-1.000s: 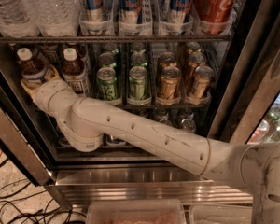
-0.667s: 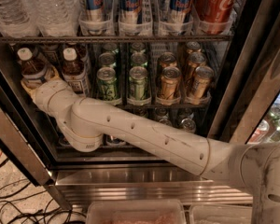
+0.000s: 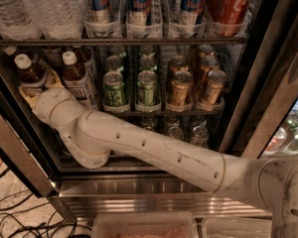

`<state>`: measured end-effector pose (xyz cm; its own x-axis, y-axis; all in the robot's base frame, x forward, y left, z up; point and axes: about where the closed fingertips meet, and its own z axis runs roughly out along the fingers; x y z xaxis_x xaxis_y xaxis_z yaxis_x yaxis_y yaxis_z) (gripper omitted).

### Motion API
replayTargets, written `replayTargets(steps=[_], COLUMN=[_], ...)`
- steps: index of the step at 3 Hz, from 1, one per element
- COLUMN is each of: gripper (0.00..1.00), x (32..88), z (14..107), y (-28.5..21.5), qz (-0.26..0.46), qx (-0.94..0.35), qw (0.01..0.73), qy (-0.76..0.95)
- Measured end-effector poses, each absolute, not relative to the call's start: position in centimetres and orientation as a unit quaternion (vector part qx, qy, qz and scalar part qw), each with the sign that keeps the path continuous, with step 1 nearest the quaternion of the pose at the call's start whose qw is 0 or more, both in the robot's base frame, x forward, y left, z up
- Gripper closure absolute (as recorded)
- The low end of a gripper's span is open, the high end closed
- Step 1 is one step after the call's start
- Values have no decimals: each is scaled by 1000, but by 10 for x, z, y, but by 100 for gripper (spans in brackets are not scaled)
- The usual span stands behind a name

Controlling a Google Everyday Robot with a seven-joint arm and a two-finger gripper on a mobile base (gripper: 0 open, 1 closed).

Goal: Pick blue plastic bottle from middle shelf of fridge

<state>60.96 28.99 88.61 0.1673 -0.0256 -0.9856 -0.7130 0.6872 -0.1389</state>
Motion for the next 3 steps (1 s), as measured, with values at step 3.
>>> replayTargets(steps=[3], gripper=[100], x=[596], z=[904], y=[295], qz=[255], qx=[-325], qw=[711], qy=[570])
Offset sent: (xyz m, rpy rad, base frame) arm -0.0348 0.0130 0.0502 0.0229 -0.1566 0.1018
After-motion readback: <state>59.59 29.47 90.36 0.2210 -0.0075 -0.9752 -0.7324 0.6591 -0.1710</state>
